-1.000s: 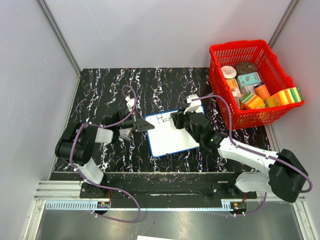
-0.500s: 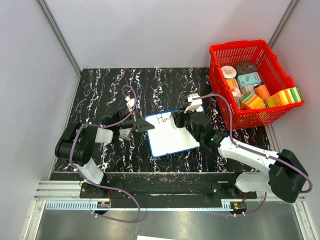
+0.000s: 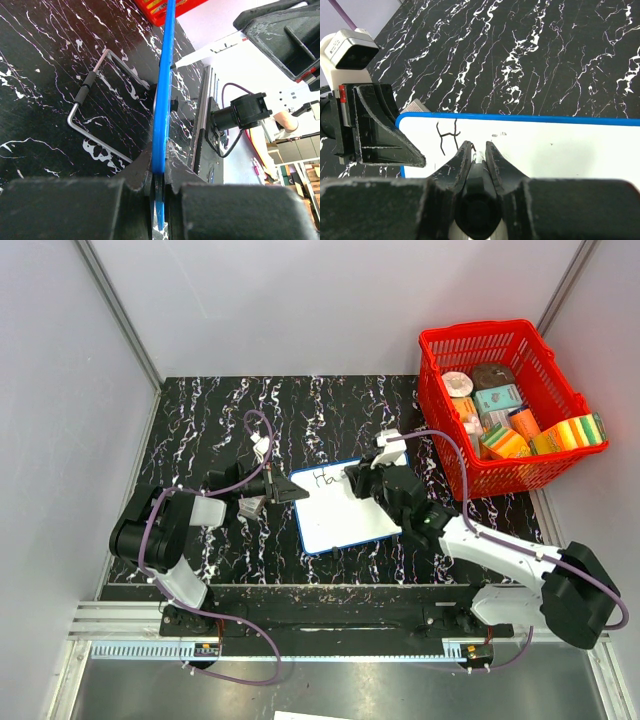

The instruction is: Write a sentence on the whiteboard

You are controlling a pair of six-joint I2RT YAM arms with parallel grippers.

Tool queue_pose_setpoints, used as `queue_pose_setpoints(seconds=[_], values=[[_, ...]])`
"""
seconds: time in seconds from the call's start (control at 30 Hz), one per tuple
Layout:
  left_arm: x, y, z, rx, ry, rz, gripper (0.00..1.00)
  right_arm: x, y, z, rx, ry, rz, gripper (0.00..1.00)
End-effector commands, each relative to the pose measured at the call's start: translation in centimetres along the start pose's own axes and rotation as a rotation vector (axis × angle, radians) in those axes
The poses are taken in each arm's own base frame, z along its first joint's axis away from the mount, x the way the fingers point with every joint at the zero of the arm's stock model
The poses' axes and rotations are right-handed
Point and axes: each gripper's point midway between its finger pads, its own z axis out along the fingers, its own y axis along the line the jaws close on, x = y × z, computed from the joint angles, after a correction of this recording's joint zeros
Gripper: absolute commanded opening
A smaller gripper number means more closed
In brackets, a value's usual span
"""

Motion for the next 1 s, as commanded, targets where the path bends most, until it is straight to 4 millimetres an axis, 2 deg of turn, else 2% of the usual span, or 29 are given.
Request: queue_pose_setpoints(seconds=[0.0,0.2,0.37,0.47,0.57,0.7,0.97], values=[[-0.8,0.7,0.3,-0.039,-0.025,0.118,0.0,0.3,-0.8,-0.5,0.017,0.014,-0.001,0.0],[-0.8,0.7,0.3,-0.039,-0.024,0.119,0.0,-0.6,-0.9,-0.7,0.025,-0.016,0.002,0.0],[-0.7,0.7,0.3,-0.04,-0.022,0.118,0.0,-3.8,0.5,-1.5,-0.035,-0.102,0.037,0.0],[-0.7,0.7,0.3,-0.039,-0.022,0.119,0.0,-5.5,0.8,-1.8,-0.036,-0.144,0.05,0.0],[-0.7,0.7,0.3,-0.04,-0.021,0.118,0.0,-6.3,0.6,-1.3,-0.013,-0.158,0.044,0.0],[-0.7,0.8,0.3,-0.043,-0.021,0.117,0.0,-5.7,0.0,-0.3,0.02,-0.133,0.025,0.0],[-0.7,0.8,0.3,-0.044,-0.02,0.116,0.0,-4.1,-0.4,0.4,0.028,-0.096,0.012,0.0]])
